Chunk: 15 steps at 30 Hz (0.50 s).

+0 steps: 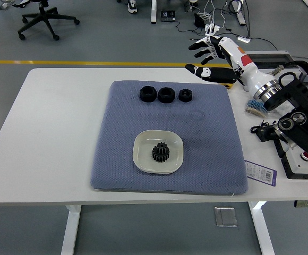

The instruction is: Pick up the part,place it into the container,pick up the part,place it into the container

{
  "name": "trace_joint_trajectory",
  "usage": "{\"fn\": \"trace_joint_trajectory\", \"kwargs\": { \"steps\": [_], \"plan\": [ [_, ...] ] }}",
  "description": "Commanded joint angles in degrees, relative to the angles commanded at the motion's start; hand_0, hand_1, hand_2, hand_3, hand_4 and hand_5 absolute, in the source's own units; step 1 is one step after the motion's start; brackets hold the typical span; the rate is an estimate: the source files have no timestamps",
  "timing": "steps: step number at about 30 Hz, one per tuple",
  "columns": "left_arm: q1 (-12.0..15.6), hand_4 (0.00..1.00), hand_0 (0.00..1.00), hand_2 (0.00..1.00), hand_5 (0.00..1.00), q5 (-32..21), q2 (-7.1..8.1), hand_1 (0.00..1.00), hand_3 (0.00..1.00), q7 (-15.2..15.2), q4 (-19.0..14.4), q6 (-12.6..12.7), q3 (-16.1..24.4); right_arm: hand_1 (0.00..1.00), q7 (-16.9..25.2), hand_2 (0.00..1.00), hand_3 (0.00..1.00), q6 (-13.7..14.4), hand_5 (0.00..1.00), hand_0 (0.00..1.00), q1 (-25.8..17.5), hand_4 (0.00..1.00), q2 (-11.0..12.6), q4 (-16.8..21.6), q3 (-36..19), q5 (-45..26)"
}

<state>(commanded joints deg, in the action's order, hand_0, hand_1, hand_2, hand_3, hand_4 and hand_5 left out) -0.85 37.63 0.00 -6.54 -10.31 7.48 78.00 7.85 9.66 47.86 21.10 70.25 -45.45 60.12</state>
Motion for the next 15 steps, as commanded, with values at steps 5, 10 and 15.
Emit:
{"fn": "trace_joint_trajectory", "kwargs": {
  "steps": [5, 10, 15],
  "plan": [
    [0.10, 0.613, 0.889, 0.891, 0.735, 0.21, 0.00, 0.867, 0.654, 0.07, 0.00, 0.32, 0.40, 0.784, -0.79, 0.835, 0.830, -8.87, 0.638, 0.779, -3.13, 0.998, 0.93, 1.41, -4.72, -12.29],
    [0.44, 0.613, 0.887, 0.890, 0.737, 0.45, 0.00, 0.871, 0.651, 0.06, 0.00, 0.61, 0.71, 0.853, -1.11, 0.893, 0.917, -8.77, 0.850, 0.880, -5.34, 0.998, 1.60, 2.81, -7.73, -24.21],
    [0.75, 0.608, 0.886, 0.891, 0.743, 1.25, 0.00, 0.869, 0.649, -0.08, 0.00, 0.81, 1.25, 0.886, -0.72, 0.921, 0.938, -4.65, 0.890, 0.930, -7.70, 0.998, 2.07, 3.95, -9.00, -36.50]
  ]
}}
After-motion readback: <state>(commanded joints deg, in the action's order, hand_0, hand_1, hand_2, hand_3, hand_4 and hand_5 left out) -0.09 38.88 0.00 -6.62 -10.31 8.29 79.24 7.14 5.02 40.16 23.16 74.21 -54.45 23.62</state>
